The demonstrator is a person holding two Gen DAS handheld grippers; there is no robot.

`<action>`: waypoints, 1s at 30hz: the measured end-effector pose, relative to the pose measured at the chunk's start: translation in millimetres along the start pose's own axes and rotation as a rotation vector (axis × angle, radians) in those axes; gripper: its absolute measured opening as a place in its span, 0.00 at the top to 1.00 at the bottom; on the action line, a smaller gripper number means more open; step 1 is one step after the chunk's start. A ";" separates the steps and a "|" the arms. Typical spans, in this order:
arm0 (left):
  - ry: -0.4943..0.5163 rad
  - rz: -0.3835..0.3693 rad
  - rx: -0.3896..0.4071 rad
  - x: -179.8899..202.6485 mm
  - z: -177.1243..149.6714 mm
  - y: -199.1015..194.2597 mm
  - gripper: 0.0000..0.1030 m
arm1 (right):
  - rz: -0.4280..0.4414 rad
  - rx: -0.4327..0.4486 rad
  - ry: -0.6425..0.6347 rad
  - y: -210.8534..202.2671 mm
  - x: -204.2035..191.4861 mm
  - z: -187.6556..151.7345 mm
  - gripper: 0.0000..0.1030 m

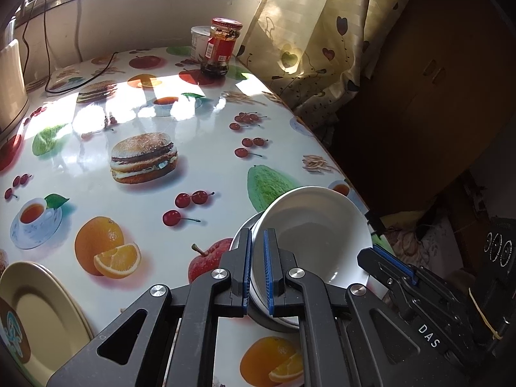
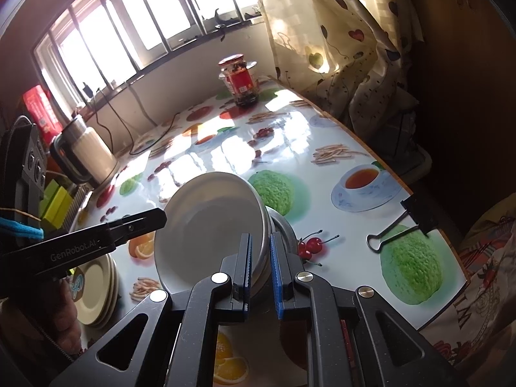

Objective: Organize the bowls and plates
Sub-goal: 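Carry the blue-striped bowl with the left gripper over the steel bowl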

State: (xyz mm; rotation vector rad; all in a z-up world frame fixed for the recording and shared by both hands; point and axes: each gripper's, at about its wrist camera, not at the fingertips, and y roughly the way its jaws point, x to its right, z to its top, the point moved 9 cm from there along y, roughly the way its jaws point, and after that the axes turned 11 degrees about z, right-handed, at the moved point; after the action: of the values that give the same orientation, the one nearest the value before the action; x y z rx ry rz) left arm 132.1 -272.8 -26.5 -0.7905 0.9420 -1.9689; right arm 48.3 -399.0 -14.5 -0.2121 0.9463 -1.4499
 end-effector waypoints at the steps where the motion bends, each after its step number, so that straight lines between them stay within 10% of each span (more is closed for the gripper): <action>1: -0.003 -0.012 0.005 0.9 0.7 -1.4 0.94 | 0.002 0.002 0.004 -0.1 -0.2 0.3 0.88; 30: -0.008 -0.008 -0.024 0.0 2.9 10.8 0.91 | 0.016 0.005 0.020 0.5 -3.2 -0.6 0.88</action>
State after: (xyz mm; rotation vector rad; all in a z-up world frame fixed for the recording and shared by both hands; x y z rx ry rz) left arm 138.5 -278.1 -33.9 -0.8167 0.9611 -1.9628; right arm 48.7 -395.8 -13.9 -0.1867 0.9581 -1.4422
